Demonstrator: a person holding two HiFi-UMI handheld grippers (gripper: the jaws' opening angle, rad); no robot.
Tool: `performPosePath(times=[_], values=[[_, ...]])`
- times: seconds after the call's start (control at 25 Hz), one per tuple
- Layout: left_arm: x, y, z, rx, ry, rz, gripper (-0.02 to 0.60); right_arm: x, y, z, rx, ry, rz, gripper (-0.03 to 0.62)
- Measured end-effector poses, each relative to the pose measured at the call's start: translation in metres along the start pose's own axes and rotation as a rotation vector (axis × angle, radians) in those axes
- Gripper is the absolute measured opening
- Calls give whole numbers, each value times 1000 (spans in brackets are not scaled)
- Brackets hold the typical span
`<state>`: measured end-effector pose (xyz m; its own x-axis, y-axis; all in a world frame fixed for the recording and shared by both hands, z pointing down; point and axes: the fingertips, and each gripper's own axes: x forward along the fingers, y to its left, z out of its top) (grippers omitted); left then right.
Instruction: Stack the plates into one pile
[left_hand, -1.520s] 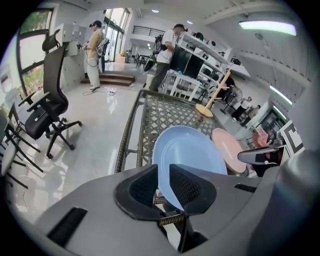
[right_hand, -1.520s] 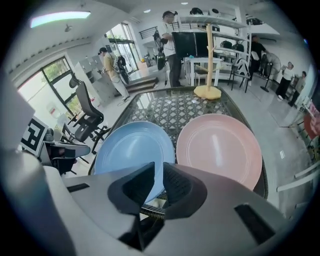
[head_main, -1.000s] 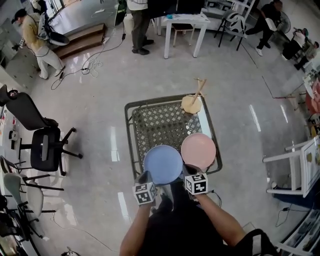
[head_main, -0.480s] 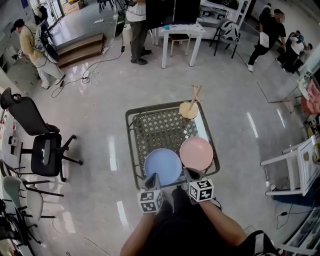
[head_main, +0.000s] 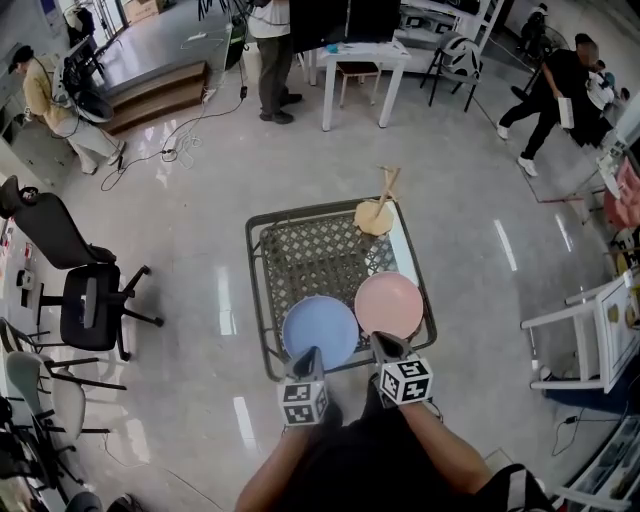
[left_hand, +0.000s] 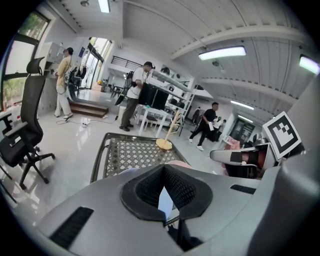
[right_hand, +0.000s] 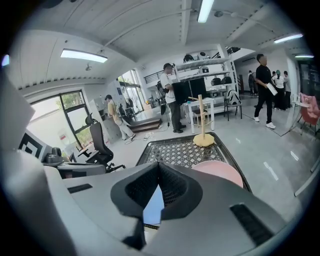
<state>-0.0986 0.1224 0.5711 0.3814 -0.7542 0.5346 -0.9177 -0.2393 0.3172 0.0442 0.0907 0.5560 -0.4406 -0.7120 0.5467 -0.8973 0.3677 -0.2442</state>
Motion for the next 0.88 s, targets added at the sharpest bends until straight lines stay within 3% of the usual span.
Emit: performPosePath(times=[0.36,0.88], values=[[36,-30,4,-6,12,23,14,2,-57,11,2,-3,8,9],[105,-92,6,-74,43,80,15,12,-158,41,-27,38,64,9]])
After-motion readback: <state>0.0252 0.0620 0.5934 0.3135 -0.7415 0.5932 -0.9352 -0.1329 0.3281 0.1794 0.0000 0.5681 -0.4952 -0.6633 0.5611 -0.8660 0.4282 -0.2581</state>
